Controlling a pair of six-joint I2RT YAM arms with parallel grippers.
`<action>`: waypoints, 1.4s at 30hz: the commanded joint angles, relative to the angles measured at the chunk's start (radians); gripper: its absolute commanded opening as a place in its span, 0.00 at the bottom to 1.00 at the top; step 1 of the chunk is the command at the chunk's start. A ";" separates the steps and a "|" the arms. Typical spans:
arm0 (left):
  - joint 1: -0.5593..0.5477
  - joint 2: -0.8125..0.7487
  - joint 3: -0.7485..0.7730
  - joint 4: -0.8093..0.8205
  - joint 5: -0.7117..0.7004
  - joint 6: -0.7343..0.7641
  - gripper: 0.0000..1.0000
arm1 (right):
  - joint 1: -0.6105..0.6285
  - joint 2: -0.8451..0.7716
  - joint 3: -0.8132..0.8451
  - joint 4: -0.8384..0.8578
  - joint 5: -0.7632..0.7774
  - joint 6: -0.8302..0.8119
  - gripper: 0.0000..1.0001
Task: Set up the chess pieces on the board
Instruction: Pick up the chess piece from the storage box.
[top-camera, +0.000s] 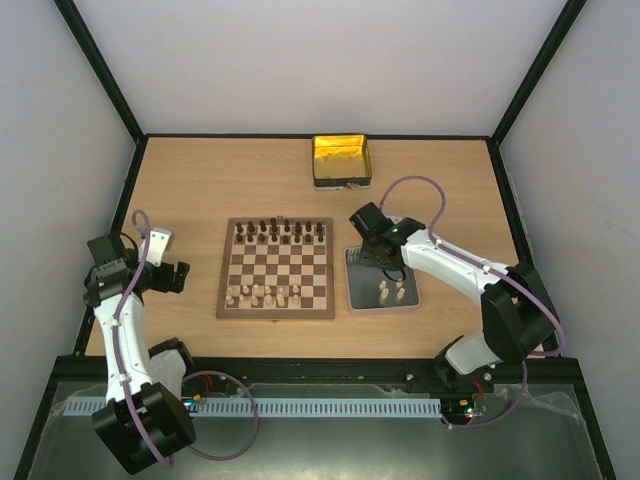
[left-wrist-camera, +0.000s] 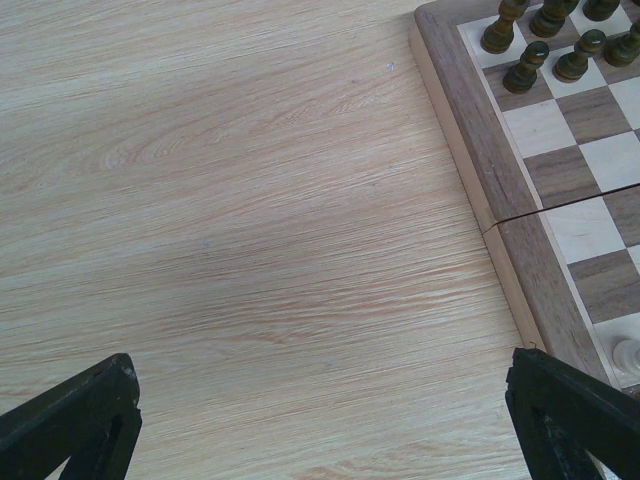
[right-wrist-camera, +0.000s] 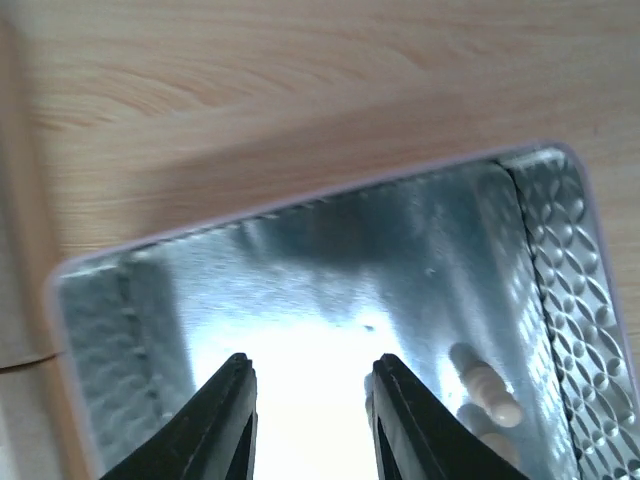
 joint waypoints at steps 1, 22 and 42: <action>-0.006 0.000 -0.009 -0.007 0.016 0.008 0.99 | -0.069 -0.020 -0.094 0.076 -0.063 -0.044 0.31; -0.023 0.009 -0.009 -0.005 0.011 0.005 0.99 | -0.100 -0.027 -0.275 0.175 -0.150 -0.038 0.31; -0.036 0.012 -0.010 -0.001 0.004 -0.001 0.99 | -0.067 -0.102 -0.149 0.049 -0.080 -0.049 0.05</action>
